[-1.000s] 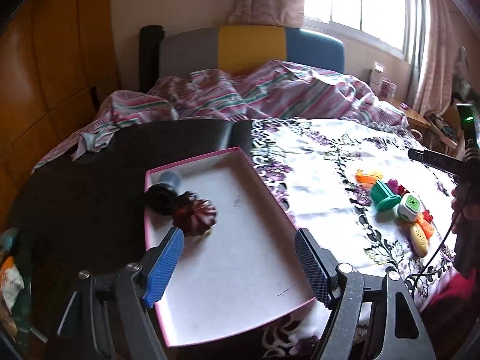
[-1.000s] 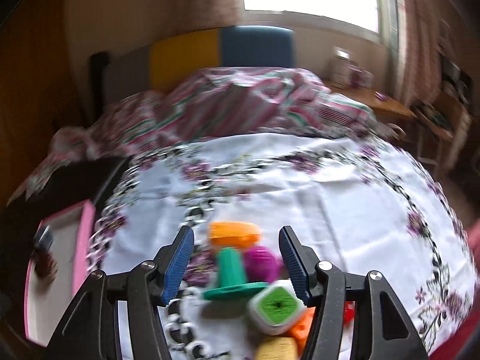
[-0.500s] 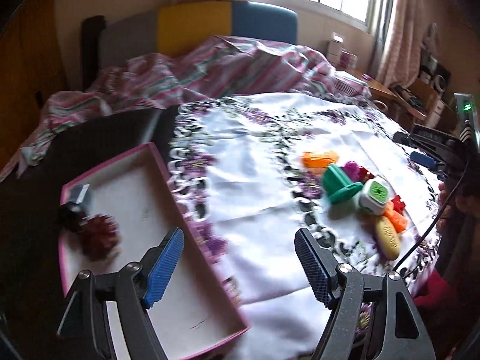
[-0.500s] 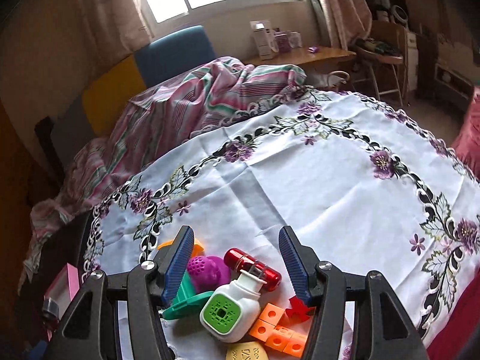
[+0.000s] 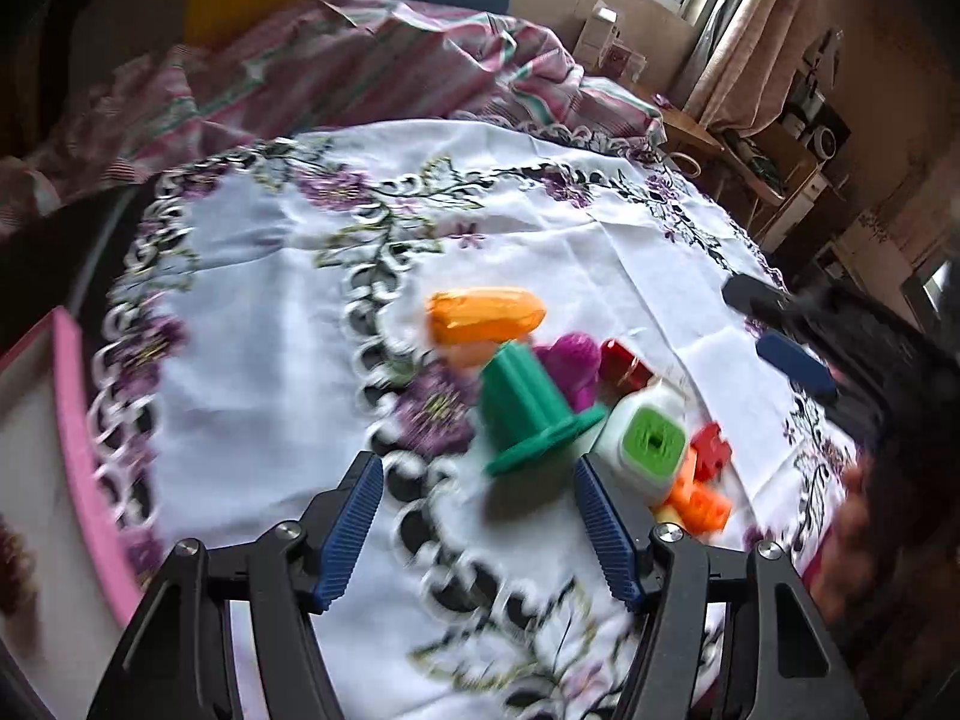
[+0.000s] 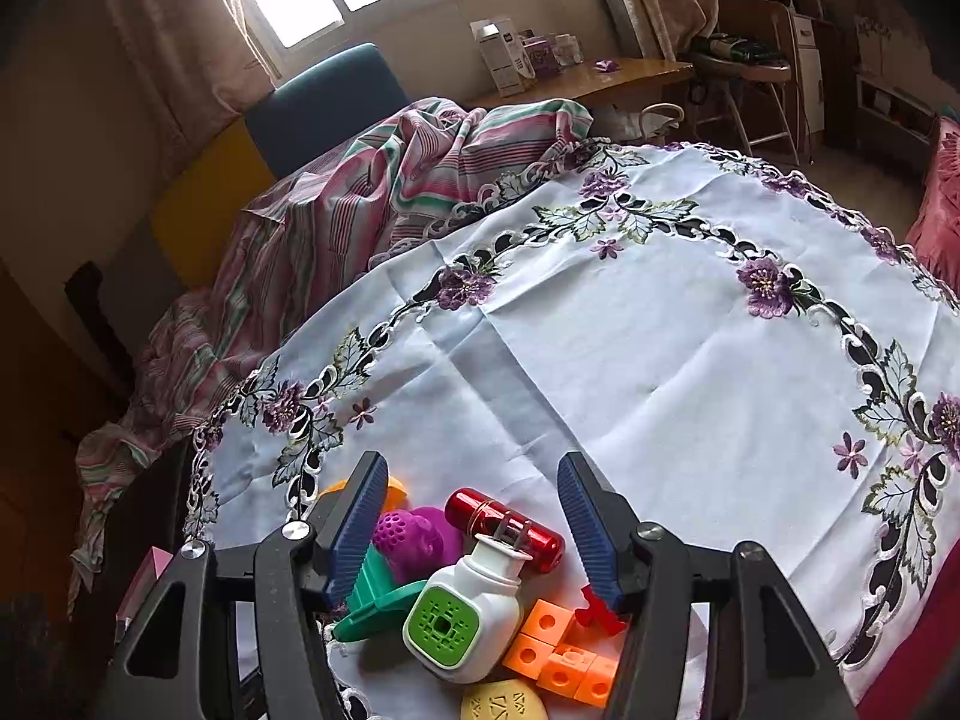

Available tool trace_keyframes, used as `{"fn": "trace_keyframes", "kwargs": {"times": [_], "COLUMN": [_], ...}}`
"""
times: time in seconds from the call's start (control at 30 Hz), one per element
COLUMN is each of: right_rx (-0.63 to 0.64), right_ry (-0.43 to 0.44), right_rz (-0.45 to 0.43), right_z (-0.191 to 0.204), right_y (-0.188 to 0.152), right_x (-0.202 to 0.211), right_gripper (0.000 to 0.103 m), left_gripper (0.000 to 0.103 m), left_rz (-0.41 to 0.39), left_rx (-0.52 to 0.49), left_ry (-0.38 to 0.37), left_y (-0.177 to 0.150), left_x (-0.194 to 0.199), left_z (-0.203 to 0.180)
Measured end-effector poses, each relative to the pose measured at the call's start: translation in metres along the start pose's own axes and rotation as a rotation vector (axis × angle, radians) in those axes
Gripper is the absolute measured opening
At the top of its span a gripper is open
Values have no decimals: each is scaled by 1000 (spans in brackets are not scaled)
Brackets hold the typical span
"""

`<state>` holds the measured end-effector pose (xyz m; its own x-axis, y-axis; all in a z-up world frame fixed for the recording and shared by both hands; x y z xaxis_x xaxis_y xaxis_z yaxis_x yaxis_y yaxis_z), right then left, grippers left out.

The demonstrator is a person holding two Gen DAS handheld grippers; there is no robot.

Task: Organize rigid objects
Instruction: 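Move the left tool to the toys and grasp the green stand, then grasp the magenta perforated cup with the right tool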

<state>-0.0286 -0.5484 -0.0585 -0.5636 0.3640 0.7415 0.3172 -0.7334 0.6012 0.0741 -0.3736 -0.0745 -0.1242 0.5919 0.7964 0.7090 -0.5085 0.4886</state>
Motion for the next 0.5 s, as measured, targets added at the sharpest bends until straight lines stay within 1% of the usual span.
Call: {"fn": "trace_keyframes", "kwargs": {"times": [0.1, 0.17, 0.27, 0.33, 0.4, 0.5], "right_rx": [-1, -1, -2, 3, 12, 30], "right_ry": [5, 9, 13, 13, 12, 15], "right_rz": [1, 2, 8, 12, 12, 13], "right_z": [1, 1, 1, 2, 3, 6], "right_y": [0, 0, 0, 0, 0, -2], "right_x": [0, -1, -2, -3, -4, -4], "right_gripper": [60, 60, 60, 60, 60, 60], "left_gripper": [63, 63, 60, 53, 32, 30], "left_rz": [36, 62, 106, 146, 166, 129], "left_rx": [32, 38, 56, 80, 91, 67], "left_ry": [-17, -11, -10, -24, -52, -54], "left_y": [16, 23, 27, 27, 23, 15], "left_x": [-22, -37, -58, -73, -82, -70], "left_z": [-3, -3, -1, 0, 1, 2]}}
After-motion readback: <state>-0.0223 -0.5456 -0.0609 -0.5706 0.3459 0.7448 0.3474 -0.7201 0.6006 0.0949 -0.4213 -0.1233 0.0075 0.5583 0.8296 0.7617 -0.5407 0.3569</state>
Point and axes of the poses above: each gripper's, at about its wrist camera, not at the fingertips, and x roughly against the way its jaws point, z to its left, y to its top, the point moved 3 cm from there along -x, roughly the way its jaws point, and after that the axes turned 8 degrees about -y, right-handed, at the moved point
